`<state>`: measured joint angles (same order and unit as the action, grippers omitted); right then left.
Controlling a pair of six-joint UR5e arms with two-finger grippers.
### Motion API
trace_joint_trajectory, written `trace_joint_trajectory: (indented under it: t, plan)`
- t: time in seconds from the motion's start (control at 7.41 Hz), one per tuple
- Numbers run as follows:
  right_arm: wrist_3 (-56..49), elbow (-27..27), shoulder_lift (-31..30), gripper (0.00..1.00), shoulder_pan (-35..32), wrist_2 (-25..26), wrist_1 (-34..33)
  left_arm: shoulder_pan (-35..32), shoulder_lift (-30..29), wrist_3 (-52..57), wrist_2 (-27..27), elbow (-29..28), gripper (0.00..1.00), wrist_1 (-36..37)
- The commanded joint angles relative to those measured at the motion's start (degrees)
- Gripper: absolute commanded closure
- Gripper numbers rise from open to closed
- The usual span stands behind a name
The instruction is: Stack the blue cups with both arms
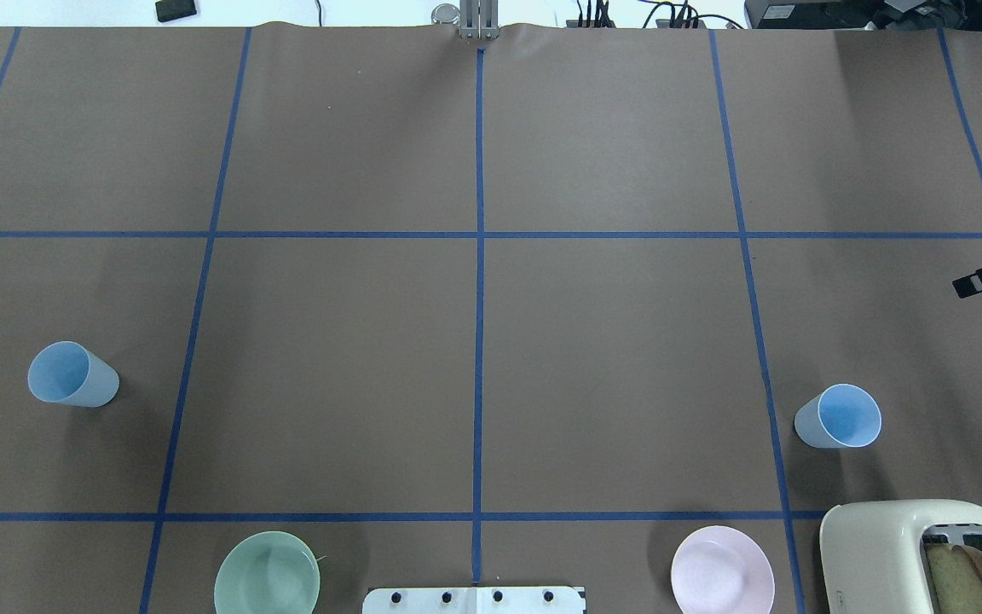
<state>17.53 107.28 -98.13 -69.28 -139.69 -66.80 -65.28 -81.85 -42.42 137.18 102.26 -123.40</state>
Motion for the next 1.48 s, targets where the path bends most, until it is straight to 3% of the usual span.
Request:
trace_joint_trajectory:
  t: [0.0, 0.27, 0.54, 0.94, 1.35]
  plan:
    - [0.57, 1.17, -0.04, 0.0, 3.96, 0.2, 0.09, 1.91, 0.99, -1.26, -0.25, 1.63, 0.01, -0.09]
    - [0.75, 1.79, -0.39, 0.0, 6.0, 0.64, 1.75, 5.23, 1.07, -4.74, -0.77, 3.02, 0.02, -0.09]
    - [1.27, 2.23, -1.1, 0.0, 6.61, 0.64, 2.11, 9.63, 1.16, -7.31, -4.72, 3.83, 0.03, -0.17]
    - [4.09, 3.81, -1.18, 0.0, 7.84, 0.99, 2.11, 10.79, 1.51, -7.32, -4.73, 3.39, 0.13, -0.17]
    - [4.18, 3.9, -1.01, 0.0, 10.21, 3.19, 2.11, 12.46, 1.34, -7.41, -4.73, 1.46, 0.15, -1.74]
